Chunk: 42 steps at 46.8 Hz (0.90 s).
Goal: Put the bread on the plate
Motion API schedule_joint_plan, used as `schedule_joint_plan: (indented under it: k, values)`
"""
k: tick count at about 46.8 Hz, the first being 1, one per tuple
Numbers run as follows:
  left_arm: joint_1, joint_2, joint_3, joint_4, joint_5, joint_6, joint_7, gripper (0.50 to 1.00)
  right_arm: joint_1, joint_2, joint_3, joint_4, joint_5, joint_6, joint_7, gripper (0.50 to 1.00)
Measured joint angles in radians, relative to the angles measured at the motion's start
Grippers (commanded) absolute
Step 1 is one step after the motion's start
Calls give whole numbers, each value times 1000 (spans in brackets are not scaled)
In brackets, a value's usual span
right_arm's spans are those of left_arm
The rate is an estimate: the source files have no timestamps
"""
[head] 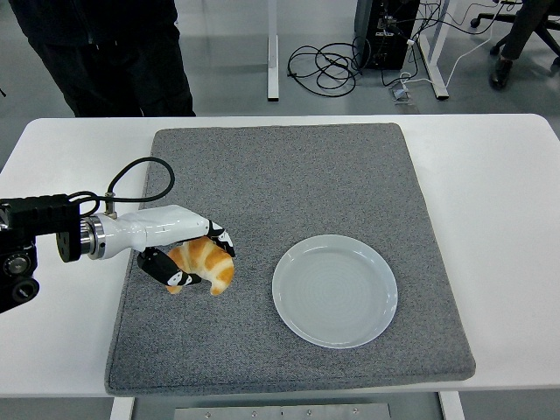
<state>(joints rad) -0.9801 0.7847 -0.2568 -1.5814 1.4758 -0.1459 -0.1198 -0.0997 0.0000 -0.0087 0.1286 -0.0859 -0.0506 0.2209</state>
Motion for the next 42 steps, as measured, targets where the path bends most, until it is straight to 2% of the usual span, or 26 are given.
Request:
schedule_joint_plan:
  k: [11, 20, 26, 42]
  values:
    - [-223, 39, -5, 5, -141, -37, -1, 500, 0, 0, 0, 0, 0, 0, 0, 1000]
    - [-357, 54, -6, 25, -203, -68, -2, 500, 0, 0, 0, 0, 0, 0, 0, 1000]
    - [-385, 64, -6, 27, -210, -86, -3, 500, 0, 0, 0, 0, 0, 0, 0, 1000]
    - [-377, 54, 8, 26, -207, -89, -3, 500, 0, 0, 0, 0, 0, 0, 0, 1000]
